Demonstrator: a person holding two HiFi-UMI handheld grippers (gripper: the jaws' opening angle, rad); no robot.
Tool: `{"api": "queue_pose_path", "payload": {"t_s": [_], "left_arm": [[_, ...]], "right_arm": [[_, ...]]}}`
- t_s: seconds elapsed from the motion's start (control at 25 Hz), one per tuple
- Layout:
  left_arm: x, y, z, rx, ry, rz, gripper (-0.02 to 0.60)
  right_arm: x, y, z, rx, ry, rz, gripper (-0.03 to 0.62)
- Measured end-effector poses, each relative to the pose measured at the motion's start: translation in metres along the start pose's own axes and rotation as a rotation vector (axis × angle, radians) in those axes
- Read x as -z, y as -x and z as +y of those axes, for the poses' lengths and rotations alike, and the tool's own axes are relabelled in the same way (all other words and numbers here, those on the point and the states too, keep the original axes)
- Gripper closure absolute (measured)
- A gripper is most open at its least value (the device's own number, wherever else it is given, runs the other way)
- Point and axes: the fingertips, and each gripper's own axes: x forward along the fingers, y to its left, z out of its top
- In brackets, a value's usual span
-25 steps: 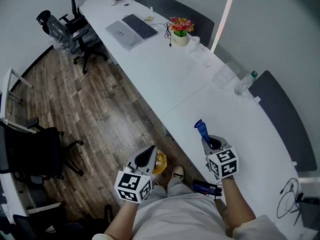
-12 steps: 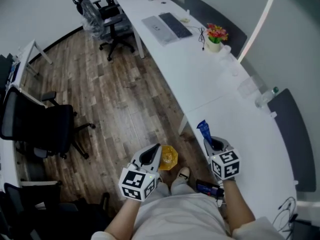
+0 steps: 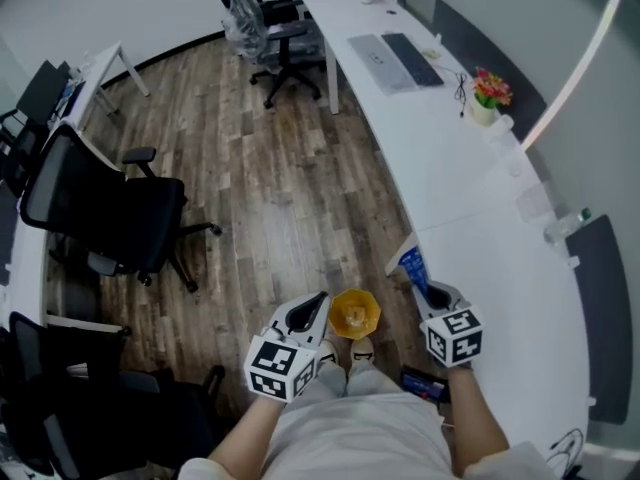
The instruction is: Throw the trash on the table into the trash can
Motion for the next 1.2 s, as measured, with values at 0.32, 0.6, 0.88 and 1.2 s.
{"api": "queue_pose_path", "payload": {"t_s": [0.32,0.6,0.88,1.2], "left_arm": [[0.011,0.009,0.020,-0.053,0.035,-0.012,0.581],[0.027,-0.003,0.023,-0.043,0.056,0.003,0.580],[0.046,-0.024,0.035,-0.035,0.097,0.018,0.580],[0.070,-0.049,0.045,-0.026,0.106,0.055,0.580]], "right_arm": [[0.012,-0.010,0.014,-0.048,0.030,0.039,0.553],[0.026,-0.030,0.017,-0.081,0.060,0.081,0.553],[0.040,-0.052,0.011,-0.089,0.072,0.116,0.554],[0.076,-0.078,0.008,-0.119,0.071,0.174,0.554]]}}
